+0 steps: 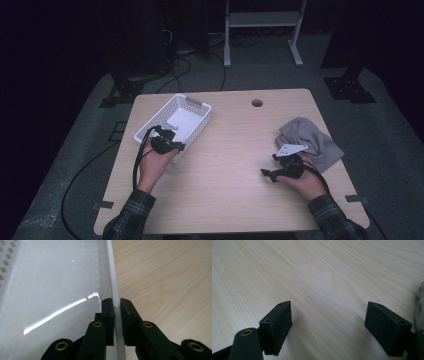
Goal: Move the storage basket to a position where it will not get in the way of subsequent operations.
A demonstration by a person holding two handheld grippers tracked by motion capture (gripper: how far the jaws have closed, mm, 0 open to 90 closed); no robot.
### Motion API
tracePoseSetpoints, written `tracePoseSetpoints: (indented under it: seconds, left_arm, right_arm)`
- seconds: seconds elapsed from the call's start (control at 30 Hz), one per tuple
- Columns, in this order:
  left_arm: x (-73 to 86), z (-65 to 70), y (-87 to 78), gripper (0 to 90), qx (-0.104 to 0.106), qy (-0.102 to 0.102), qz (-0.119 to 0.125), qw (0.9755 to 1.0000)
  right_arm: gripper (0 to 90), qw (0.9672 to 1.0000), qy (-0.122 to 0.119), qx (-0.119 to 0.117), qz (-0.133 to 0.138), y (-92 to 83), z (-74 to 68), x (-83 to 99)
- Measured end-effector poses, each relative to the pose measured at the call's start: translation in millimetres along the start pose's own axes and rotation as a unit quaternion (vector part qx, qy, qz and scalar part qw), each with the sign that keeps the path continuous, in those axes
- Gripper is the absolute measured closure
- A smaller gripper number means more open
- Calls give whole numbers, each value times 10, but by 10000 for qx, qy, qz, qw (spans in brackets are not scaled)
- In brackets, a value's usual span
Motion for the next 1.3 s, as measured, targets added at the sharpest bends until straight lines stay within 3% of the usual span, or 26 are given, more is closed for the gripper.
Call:
tracePoseSetpoints:
  seconds: [0.37, 0.6, 1.07, 1.3]
  left_arm:
    - [-98, -206, -75, 849, -56, 113, 230, 9997]
    - [-150, -429, -85, 850, -162, 5, 403, 9991]
    - [-107, -885, -5, 849, -467, -74, 398, 9981]
    - [-52, -1028, 42, 847, -578, -138, 398, 9974]
  right_arm:
    - [201, 10000, 6, -1, -2, 0, -1, 0]
    - [201, 10000, 10, 0, -2, 0, -1, 0]
    - [202, 10000, 30, -2, -5, 1, -3, -2]
    - [202, 10000, 51, 2, 2, 3, -4, -4]
Point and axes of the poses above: each handheld gripper's, and its own axes: y roughly forward along the jaws, x roughly out of its underside, z roughly to its right, the point moved 7 cm from there along y, roughly forward along the jaws, and after that the axes turned 3 degrees about -z, right-handed, at the moved point
